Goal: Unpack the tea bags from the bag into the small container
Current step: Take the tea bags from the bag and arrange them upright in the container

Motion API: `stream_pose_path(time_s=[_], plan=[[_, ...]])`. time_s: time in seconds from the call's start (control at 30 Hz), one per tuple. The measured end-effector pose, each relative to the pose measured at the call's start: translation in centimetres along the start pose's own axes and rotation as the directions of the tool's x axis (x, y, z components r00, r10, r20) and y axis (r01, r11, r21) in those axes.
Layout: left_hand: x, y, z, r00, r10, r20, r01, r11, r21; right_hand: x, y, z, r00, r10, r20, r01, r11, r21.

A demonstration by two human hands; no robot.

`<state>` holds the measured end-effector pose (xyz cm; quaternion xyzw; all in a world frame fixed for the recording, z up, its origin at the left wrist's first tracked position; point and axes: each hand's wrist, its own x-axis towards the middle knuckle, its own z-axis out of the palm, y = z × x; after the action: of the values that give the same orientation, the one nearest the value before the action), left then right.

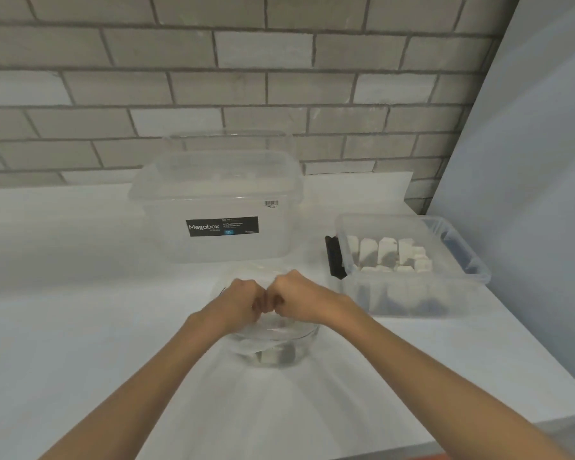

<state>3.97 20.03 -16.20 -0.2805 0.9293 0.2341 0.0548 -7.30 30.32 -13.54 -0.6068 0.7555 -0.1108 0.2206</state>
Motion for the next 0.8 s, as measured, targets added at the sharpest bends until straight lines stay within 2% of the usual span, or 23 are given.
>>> stream_pose_path(time_s=[0.17,0.33,0.4,0.47,0.57,0.63,0.67,0.7,0.73,0.77,0.8], plan=[[-1.7,-1.4,1.7,0.999,-0.006,0.047,0.005,1.000,0.027,-0.1,0.3,3.4,0.983,0.090,0.162,-0.074,0.992,-0.100],[-3.2,-2.4,2.9,0.997,0.012,0.071,-0.011,1.000,-0.009,-0.4,0.0,5.1,0.980,0.146,0.138,-0.123,0.980,-0.157],[-3.9,-2.7,3.7,0.998,0.057,-0.020,-0.057,0.998,-0.011,-0.4,-0.2,5.9,0.987,0.139,0.079,-0.122,0.973,-0.195],[-4.7,-3.0,4.4,0.972,0.124,-0.201,-0.130,0.991,-0.016,-0.4,-0.4,6.5,0.984,0.173,0.038,-0.160,0.960,-0.232],[-5.8,-3.1,4.5,0.842,0.078,-0.533,-0.055,0.997,0.059,-0.4,-1.1,6.7,0.976,0.217,-0.027,-0.216,0.936,-0.278],[-5.7,-3.5,4.8,0.761,0.033,-0.648,0.051,0.993,0.110,-0.1,-1.8,6.8,0.977,0.202,-0.070,-0.213,0.941,-0.263],[-5.6,-3.6,4.8,0.766,-0.040,-0.641,0.089,0.995,0.045,0.1,-2.1,6.8,0.979,0.191,-0.077,-0.204,0.953,-0.226],[-5.6,-3.7,4.6,0.798,-0.155,-0.582,0.108,0.987,-0.116,0.3,-2.4,6.9,0.979,0.189,-0.072,-0.199,0.964,-0.174],[-5.7,-3.5,4.4,0.835,-0.271,-0.480,0.107,0.934,-0.342,0.5,-2.6,7.0,0.979,0.196,-0.058,-0.202,0.972,-0.122],[-5.6,-3.3,4.2,0.864,-0.362,-0.351,0.117,0.821,-0.558,0.7,-2.8,7.2,0.978,0.207,-0.040,-0.210,0.974,-0.083],[-5.4,-3.2,4.1,0.871,-0.424,-0.247,0.140,0.698,-0.703,0.8,-3.0,7.4,0.975,0.220,-0.019,-0.220,0.973,-0.064]])
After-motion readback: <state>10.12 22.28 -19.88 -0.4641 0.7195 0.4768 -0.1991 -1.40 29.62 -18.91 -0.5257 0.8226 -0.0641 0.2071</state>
